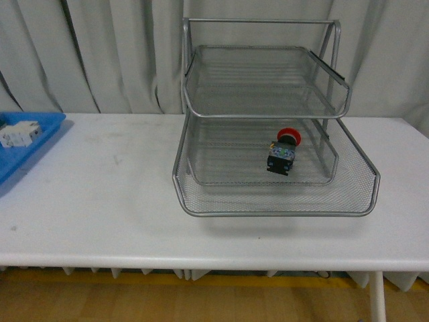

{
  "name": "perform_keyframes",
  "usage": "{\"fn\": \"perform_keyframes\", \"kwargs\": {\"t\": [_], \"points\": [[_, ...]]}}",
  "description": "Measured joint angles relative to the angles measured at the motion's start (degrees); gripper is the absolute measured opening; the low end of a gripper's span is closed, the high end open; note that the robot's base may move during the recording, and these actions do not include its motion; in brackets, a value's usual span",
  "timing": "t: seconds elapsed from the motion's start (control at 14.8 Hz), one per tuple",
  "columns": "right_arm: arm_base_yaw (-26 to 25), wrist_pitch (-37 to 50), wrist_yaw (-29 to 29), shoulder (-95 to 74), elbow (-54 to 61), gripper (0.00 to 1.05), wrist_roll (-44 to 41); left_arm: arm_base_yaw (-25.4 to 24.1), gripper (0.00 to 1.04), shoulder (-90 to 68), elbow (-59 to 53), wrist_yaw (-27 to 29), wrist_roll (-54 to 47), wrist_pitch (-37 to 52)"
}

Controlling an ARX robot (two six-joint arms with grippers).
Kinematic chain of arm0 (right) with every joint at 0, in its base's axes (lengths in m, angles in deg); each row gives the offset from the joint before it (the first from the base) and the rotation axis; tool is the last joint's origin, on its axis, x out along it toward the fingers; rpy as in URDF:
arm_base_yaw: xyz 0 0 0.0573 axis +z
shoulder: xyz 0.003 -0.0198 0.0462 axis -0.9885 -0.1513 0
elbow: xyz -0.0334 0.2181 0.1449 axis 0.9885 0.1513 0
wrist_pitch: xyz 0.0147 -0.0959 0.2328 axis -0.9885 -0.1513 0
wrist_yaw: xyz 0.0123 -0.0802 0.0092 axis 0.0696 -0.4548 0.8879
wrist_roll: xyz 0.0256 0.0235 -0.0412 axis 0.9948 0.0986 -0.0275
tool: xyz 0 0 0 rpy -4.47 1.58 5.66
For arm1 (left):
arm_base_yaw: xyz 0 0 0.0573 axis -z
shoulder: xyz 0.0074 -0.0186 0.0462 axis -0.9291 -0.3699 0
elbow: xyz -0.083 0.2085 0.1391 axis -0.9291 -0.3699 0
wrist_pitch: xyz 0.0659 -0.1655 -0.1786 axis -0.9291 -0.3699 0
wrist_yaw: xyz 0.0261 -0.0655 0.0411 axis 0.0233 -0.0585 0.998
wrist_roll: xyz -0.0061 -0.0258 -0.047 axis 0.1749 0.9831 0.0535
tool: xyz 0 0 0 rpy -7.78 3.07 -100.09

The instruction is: Place button on rack with both arms

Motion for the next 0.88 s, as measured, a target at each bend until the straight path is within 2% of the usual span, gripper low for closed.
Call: {"fn": "perform_keyframes", "kwargs": {"t": [0.2,0.27,0.54,0.61,0.74,0.88], "points": [[0.0,0.0,0.02,0.0,0.0,0.98,0.0,0.0,0.94,0.0,0.0,0.0,0.0,0.0],[0.0,0.0,0.0,0.0,0.0,0.98,0.0,0.0,0.99,0.0,0.0,-0.02,-0.04,-0.02],[-0.22,0.09,0.9,-0.11,-0.02,0.98,0.39,0.0,0.98,0.0,0.0,0.0,0.0,0.0],[-1.4,3.8,6.34,-3.28,-0.09,0.98,2.91,0.0,0.98,0.0,0.0,-0.02,0.0,0.0],[2.47,14.62,6.29,-15.12,-1.36,0.98,5.46,0.0,0.98,0.0,0.0,0.0,0.0,0.0],[3.82,29.9,5.42,-32.92,-8.17,0.98,7.89,0.0,0.98,0.0,0.0,0.0,0.0,-0.02]]}}
